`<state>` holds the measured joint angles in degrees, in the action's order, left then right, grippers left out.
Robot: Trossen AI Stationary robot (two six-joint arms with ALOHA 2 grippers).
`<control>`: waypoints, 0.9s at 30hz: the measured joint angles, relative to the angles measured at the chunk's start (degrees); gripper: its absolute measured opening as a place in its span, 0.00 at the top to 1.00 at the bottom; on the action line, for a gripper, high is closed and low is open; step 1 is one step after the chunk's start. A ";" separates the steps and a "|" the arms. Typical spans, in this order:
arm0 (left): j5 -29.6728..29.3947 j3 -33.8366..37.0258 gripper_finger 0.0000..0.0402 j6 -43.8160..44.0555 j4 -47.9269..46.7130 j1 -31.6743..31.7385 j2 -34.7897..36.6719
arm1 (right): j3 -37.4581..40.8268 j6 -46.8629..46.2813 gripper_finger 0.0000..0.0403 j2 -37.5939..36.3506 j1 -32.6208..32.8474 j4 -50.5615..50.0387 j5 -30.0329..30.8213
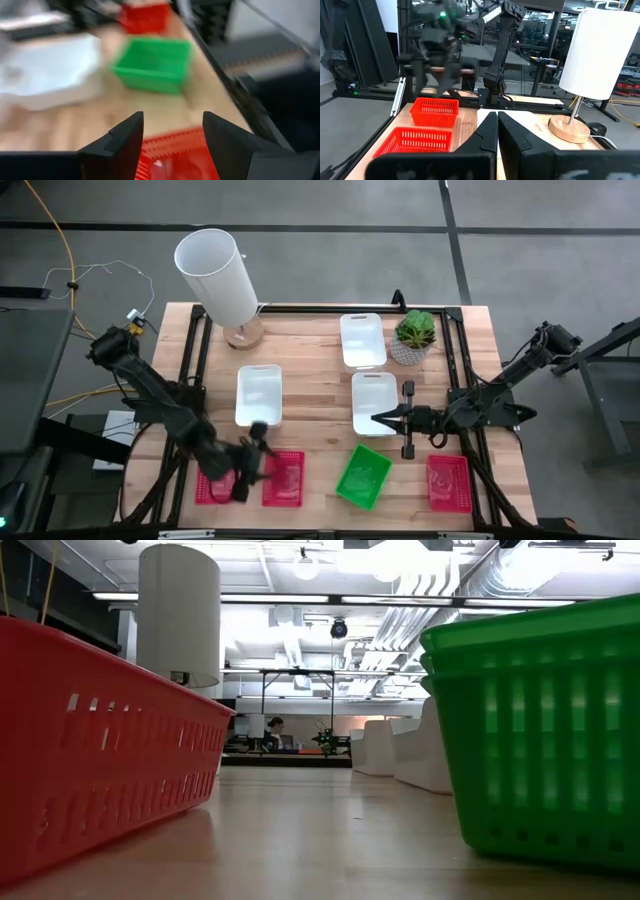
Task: Stack baskets by color
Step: Stack the middle red bin on the left red bin
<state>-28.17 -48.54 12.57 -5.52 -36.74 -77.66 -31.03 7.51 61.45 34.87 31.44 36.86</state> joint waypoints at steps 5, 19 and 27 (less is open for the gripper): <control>6.09 -6.13 0.52 4.03 -6.71 -0.62 -6.79 | 0.00 0.33 1.00 -0.02 -0.03 -0.40 0.00; 3.71 -11.32 0.54 43.96 -23.78 -2.45 -10.42 | 0.00 0.26 1.00 -0.01 -0.52 -0.63 -0.02; 5.25 -11.32 0.61 62.19 -31.13 -3.39 -11.84 | 0.00 0.24 1.00 -0.02 -0.52 -0.79 -0.02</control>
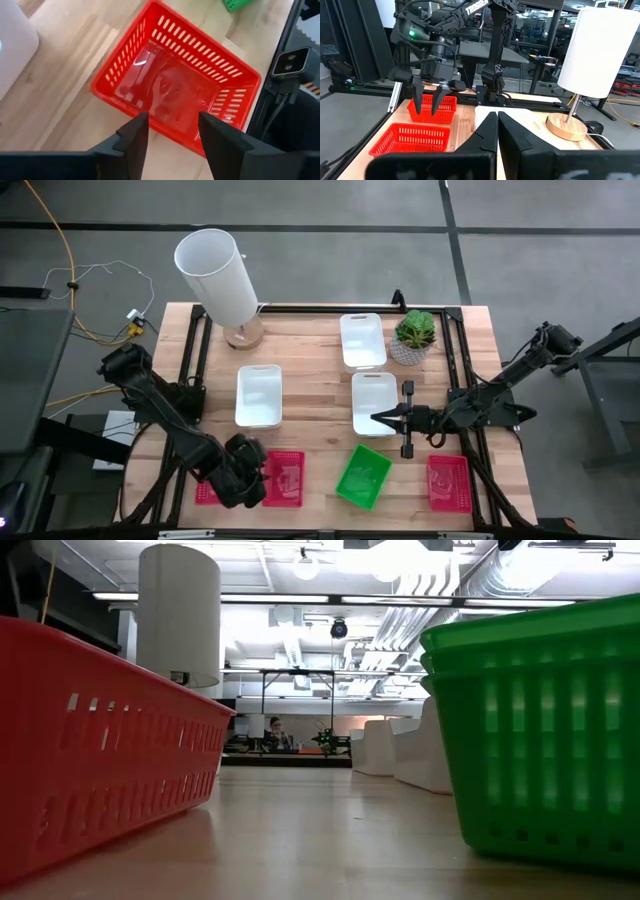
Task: Stack baskets by color
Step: Stack the middle red bin on the left red bin
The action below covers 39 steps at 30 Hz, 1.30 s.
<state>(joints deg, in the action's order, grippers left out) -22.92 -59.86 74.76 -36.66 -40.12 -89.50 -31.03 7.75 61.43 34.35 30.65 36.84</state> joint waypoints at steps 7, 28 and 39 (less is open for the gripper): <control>-2.14 0.02 0.63 2.72 -0.18 -0.38 -2.52 | 0.00 -0.23 1.00 0.01 0.00 0.00 0.00; 2.97 0.02 0.66 3.10 0.92 0.79 -8.33 | 0.00 -0.24 1.00 0.00 0.02 0.00 0.00; 1.89 -5.59 0.97 -5.63 -7.05 2.13 -2.53 | 0.00 -0.32 1.00 0.01 0.02 0.02 0.00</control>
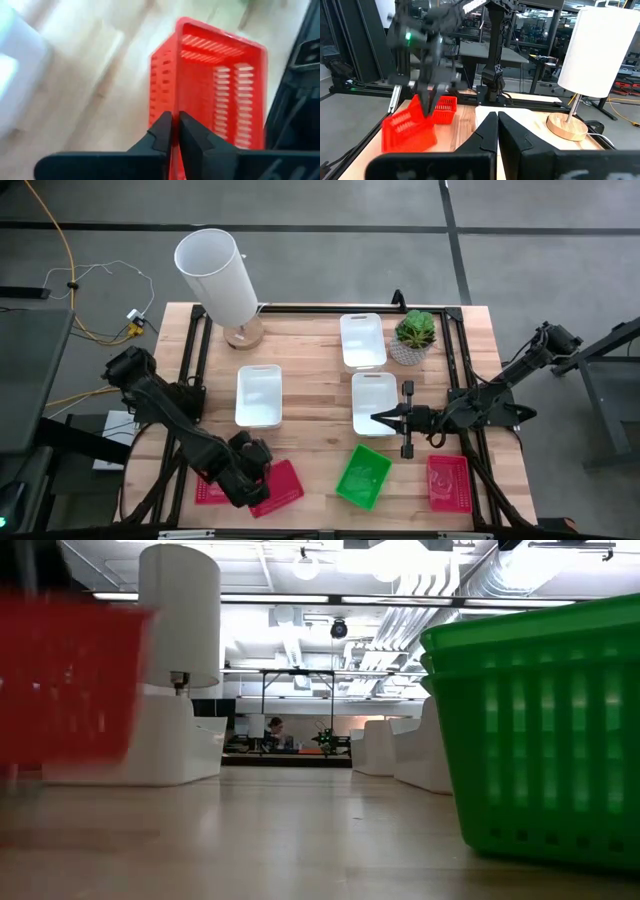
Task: Stack baskets by color
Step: Stack the middle red bin on the left red bin
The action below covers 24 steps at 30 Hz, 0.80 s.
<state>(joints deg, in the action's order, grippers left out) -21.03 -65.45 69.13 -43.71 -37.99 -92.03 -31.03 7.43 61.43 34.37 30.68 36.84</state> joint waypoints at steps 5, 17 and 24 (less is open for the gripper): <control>-6.73 -4.39 0.99 -0.34 -5.26 -2.44 5.98 | 0.00 -0.14 1.00 0.02 0.00 -0.02 0.00; -10.96 -5.77 1.00 11.21 -16.27 -9.27 10.69 | 0.00 -1.17 1.00 0.01 0.00 -0.28 -0.30; -6.49 -5.74 1.00 25.31 -22.50 -15.75 12.26 | 0.00 -1.14 1.00 -0.01 0.00 -0.46 -0.28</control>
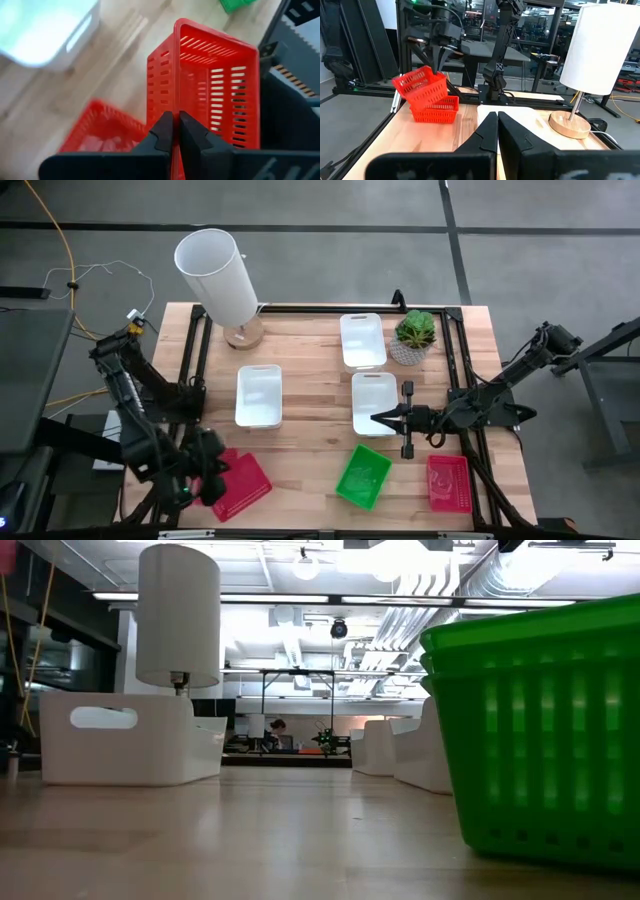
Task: Stack baskets by color
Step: Stack the middle red bin on the left red bin
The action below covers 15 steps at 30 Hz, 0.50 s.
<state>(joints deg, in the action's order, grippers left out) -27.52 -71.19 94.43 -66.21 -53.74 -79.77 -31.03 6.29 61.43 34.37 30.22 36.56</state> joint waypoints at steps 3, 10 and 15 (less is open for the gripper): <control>-0.54 0.02 1.00 6.23 -1.39 -3.94 1.12 | 0.00 0.02 1.00 0.02 0.00 -0.05 0.02; -3.56 0.02 1.00 18.15 -5.98 -10.93 1.43 | 0.00 0.08 1.00 0.00 0.00 -0.05 0.02; -3.77 0.02 1.00 24.26 -8.11 -14.17 1.36 | 0.00 -0.07 1.00 0.01 0.00 -0.05 0.02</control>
<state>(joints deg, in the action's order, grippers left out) -31.29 -71.18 118.70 -74.32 -67.91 -78.41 -31.03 6.22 61.43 34.37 30.17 36.58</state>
